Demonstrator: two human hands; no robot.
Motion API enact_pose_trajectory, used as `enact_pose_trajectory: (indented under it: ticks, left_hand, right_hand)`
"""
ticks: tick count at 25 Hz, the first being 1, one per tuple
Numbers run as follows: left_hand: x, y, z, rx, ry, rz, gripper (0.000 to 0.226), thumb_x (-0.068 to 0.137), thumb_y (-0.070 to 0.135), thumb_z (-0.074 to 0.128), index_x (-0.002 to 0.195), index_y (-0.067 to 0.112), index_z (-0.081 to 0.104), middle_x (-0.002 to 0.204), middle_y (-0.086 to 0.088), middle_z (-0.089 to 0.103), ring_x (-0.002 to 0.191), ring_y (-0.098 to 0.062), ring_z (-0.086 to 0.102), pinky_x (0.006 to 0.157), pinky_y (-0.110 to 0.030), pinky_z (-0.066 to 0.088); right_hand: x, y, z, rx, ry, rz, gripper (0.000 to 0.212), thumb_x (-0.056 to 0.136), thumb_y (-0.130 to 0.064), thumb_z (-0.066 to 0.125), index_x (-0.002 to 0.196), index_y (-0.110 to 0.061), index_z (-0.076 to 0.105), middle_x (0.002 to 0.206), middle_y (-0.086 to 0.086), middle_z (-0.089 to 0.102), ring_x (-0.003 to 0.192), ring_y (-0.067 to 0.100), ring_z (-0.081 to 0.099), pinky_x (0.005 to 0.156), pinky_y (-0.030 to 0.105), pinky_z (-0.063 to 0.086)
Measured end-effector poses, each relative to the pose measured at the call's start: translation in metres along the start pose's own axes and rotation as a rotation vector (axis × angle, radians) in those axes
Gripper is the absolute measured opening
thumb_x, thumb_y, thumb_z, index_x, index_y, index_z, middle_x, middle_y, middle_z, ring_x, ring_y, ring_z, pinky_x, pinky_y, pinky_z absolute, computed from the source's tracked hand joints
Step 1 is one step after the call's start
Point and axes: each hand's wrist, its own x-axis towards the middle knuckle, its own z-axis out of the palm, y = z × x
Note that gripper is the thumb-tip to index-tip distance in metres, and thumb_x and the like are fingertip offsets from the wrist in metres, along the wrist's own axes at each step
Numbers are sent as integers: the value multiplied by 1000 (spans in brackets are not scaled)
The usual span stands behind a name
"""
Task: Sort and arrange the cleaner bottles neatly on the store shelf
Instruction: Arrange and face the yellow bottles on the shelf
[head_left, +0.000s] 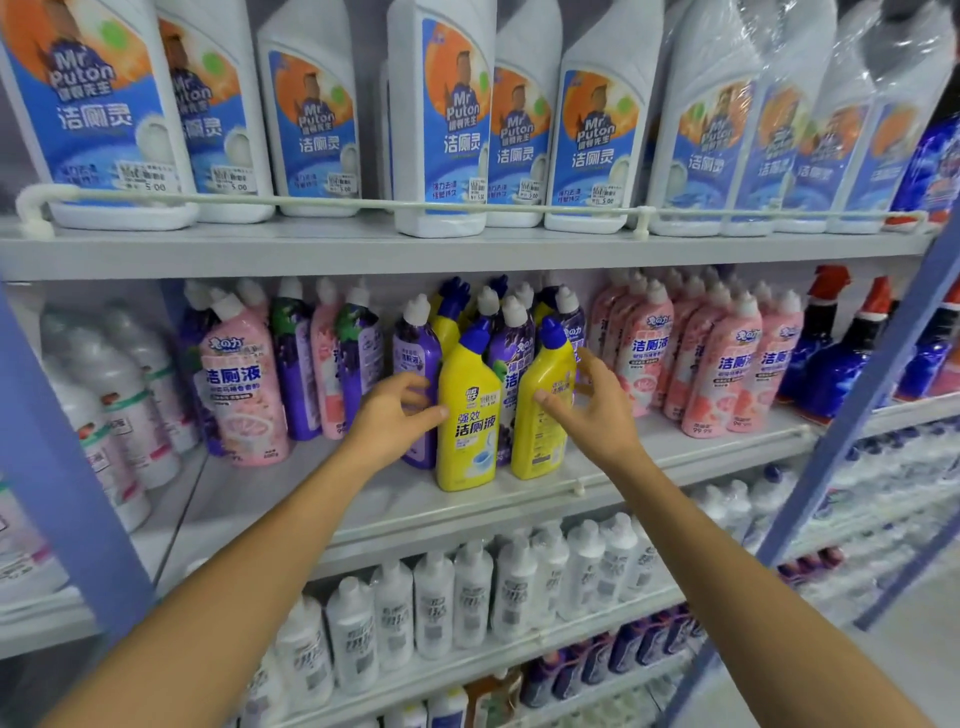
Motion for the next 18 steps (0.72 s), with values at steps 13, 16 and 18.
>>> enact_pose_trajectory:
  ticks: [13, 16, 18]
  left_hand:
    - [-38, -16, -159, 151, 405, -60, 62, 78, 25, 86, 133, 15, 59, 129, -5, 63, 116, -24, 61, 100, -42, 53]
    - [-25, -15, -168, 221, 440, -93, 60, 82, 20, 83, 136, 13, 56, 127, -4, 64, 115, -25, 62, 101, -40, 52]
    - [-11, -15, -173, 278, 477, -98, 55, 80, 21, 83, 129, 16, 58, 121, -7, 68, 107, -27, 66, 93, -41, 56]
  right_hand:
    - [-1, -150, 133, 101, -464, -328, 93, 75, -61, 79, 152, -22, 44, 153, -3, 50, 134, 13, 53, 111, 37, 47]
    - [21, -172, 168, 132, -524, -291, 101, 72, -66, 79, 154, -22, 40, 156, -1, 47, 139, 16, 48, 116, 39, 43]
    - [39, -183, 189, 125, -538, -331, 95, 78, -57, 81, 155, -19, 39, 155, 1, 48, 140, 17, 47, 116, 34, 41]
